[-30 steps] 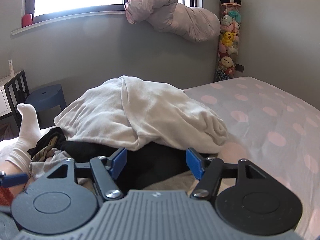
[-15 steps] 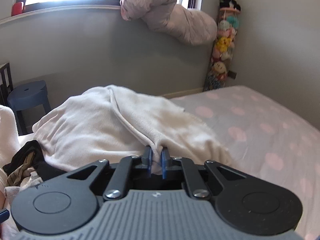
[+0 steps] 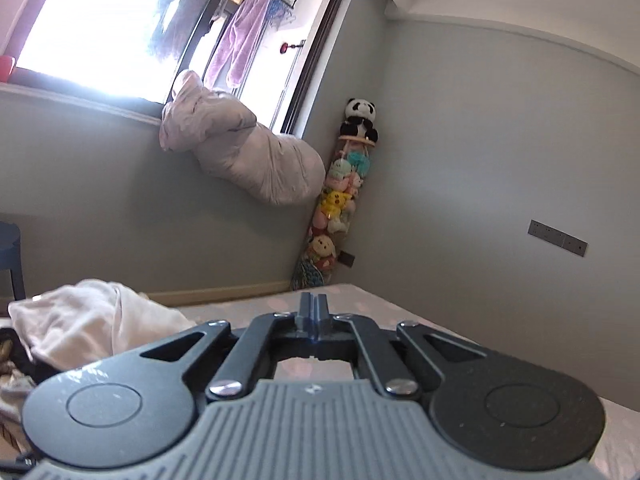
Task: Fold clothes
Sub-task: 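Reach both tools to the white shirt and close the right gripper on it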
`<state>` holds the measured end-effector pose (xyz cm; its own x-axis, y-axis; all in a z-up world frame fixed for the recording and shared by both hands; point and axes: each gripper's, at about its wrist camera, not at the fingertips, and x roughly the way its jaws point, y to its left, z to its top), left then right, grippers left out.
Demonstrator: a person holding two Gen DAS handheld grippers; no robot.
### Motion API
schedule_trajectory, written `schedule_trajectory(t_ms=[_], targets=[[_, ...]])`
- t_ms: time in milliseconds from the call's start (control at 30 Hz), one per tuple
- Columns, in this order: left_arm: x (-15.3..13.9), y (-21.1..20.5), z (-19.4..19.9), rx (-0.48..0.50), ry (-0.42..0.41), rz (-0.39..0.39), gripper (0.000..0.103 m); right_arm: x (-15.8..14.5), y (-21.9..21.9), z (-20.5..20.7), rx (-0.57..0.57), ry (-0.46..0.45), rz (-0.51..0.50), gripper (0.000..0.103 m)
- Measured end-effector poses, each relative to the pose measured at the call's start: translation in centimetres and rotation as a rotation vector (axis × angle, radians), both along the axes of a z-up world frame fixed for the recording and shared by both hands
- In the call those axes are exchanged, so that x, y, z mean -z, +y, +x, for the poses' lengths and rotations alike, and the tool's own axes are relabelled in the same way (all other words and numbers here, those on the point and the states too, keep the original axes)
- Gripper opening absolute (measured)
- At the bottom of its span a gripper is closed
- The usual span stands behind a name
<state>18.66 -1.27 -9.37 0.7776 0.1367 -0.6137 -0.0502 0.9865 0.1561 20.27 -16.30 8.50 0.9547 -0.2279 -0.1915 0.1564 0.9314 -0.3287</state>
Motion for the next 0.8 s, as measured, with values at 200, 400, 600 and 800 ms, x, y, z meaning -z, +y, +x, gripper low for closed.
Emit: schedule_trajectory(t_ms=[200,400,600,800], targets=[[-0.2,-0.1,-0.4,0.043,0.011,0.056,0.071,3.1,-0.4,-1.6,-0.043,0.191,0.012,0.004],[-0.4,1.1,0.5,0.029,0.018,0.064,0.071,7.4,2.5,0.9,-0.130,0.317,0.045,0.015],[-0.3,2.5,2.2,-0.004,0.069,0.039,0.071,10.7,5.2,4.6,-0.216,0.362,0.011,0.039],[-0.1,4.1,3.1,-0.052,0.109,-0.007,0.071,12.8,6.4,8.4,-0.307,0.366,-0.021,0.066]])
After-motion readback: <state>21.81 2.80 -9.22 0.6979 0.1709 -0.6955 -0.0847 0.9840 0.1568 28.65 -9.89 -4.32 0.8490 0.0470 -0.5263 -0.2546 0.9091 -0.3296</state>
